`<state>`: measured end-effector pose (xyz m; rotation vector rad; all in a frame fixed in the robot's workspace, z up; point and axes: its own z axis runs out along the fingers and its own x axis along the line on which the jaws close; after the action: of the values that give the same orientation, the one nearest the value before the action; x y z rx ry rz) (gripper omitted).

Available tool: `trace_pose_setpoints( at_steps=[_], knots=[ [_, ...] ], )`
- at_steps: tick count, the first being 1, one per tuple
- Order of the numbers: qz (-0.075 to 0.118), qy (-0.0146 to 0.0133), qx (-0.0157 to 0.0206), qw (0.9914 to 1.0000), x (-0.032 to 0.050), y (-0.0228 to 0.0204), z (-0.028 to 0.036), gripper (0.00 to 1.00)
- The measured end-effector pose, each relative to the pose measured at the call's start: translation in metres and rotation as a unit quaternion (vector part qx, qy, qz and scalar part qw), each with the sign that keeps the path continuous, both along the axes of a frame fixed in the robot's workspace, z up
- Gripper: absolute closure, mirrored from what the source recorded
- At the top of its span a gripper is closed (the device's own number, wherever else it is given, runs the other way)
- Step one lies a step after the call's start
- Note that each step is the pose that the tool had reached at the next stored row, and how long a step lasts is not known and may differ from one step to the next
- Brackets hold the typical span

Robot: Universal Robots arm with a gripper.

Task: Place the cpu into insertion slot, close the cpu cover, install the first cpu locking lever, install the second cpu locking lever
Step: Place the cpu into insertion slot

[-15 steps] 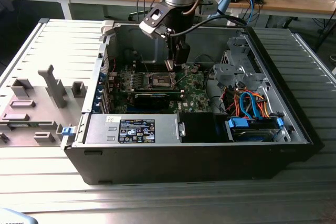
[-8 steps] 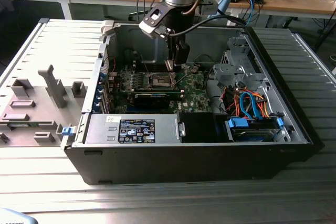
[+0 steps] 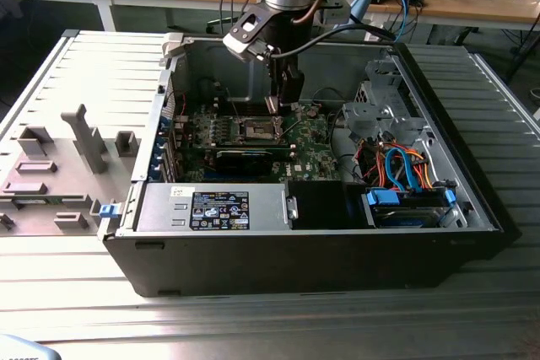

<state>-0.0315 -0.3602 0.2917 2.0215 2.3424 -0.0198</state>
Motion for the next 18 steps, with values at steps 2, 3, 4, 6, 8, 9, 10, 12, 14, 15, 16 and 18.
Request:
trace_pose_setpoints(
  at_steps=[2,3,4,6,8,9,10,12,14,15,16,18],
  knots=[
    [-0.002,0.0,0.0,1.0,0.0,0.0,0.0,0.45],
    [-0.002,0.0,0.0,1.0,0.0,0.0,0.0,0.45],
    [-0.003,0.0,0.0,0.99999,0.0,0.0,0.0,0.45],
    [-0.005,0.0,0.0,0.99999,0.0,0.0,0.0,0.45],
    [-0.007,0.0,0.0,0.99998,0.0,0.0,0.0,0.45],
    [-0.008,0.0,0.0,0.99997,0.0,0.0,0.0,0.45],
    [-0.009,0.0,0.0,0.99996,0.0,0.0,0.0,0.45],
    [-0.011,0.0,0.0,0.99994,0.0,0.0,-0.0001,0.45],
    [-0.013,0.0,0.0,0.99992,0.0,0.0,-0.0001,0.45],
    [-0.013,0.0,0.0,0.99991,0.0,0.0,-0.0001,0.45],
    [-0.015,0.0,0.0,0.99989,0.0,0.0,-0.0001,0.45],
    [-0.016,0.0,0.0,0.99987,0.0,0.0,-0.0001,0.45]
  ],
)
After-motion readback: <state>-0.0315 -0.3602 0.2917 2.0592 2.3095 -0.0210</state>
